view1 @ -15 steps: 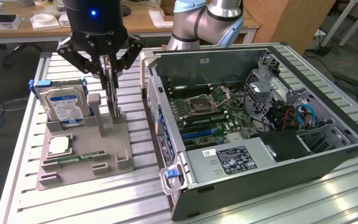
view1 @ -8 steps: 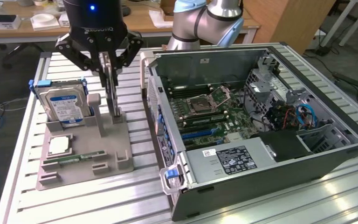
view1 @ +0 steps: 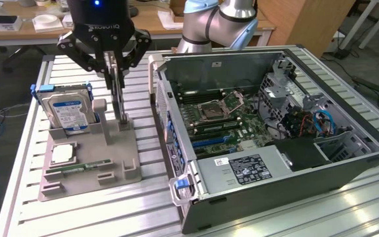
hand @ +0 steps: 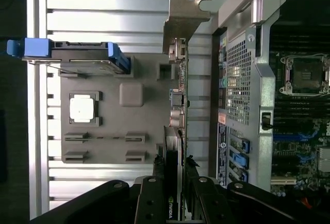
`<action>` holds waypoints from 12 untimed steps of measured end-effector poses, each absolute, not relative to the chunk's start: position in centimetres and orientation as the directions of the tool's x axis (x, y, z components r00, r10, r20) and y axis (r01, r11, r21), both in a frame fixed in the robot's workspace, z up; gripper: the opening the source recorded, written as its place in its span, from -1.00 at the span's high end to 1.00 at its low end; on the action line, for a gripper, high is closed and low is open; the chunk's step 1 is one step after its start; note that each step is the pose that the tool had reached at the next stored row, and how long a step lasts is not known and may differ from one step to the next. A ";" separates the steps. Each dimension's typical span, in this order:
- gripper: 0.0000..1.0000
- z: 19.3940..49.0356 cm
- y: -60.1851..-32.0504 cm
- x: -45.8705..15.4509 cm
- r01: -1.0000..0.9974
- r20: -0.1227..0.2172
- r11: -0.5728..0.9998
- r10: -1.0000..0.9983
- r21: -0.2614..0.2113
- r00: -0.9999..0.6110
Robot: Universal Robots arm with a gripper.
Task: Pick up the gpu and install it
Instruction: 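Pick up the gpu and move the gpu toward the slot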
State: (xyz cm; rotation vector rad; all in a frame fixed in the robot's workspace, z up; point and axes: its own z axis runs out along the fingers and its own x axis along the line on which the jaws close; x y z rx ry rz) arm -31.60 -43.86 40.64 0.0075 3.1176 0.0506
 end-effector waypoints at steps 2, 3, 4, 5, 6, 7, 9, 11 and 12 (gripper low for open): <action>0.48 40.9 -43.9 -31.6 0.004 -0.024 0.999 0.005 0.033 -1.000; 0.48 41.0 -43.9 -31.6 0.004 -0.024 0.999 0.005 0.033 -1.000; 0.48 41.1 -43.9 -31.6 0.004 -0.024 0.999 0.005 0.033 -1.000; 0.48 41.2 -43.9 -31.6 0.004 -0.024 0.999 0.005 0.033 -1.000; 0.48 41.4 -43.9 -31.6 0.004 -0.024 0.999 0.005 0.033 -1.000; 0.48 41.5 -43.9 -31.6 0.004 -0.024 0.999 0.005 0.032 -1.000; 0.48 41.6 -43.9 -31.6 0.004 -0.024 1.000 0.005 0.026 -1.000; 0.48 41.8 -43.9 -31.6 0.004 -0.024 1.000 0.005 0.025 -1.000; 0.48 41.9 -43.9 -31.6 0.004 -0.024 1.000 0.005 0.024 -1.000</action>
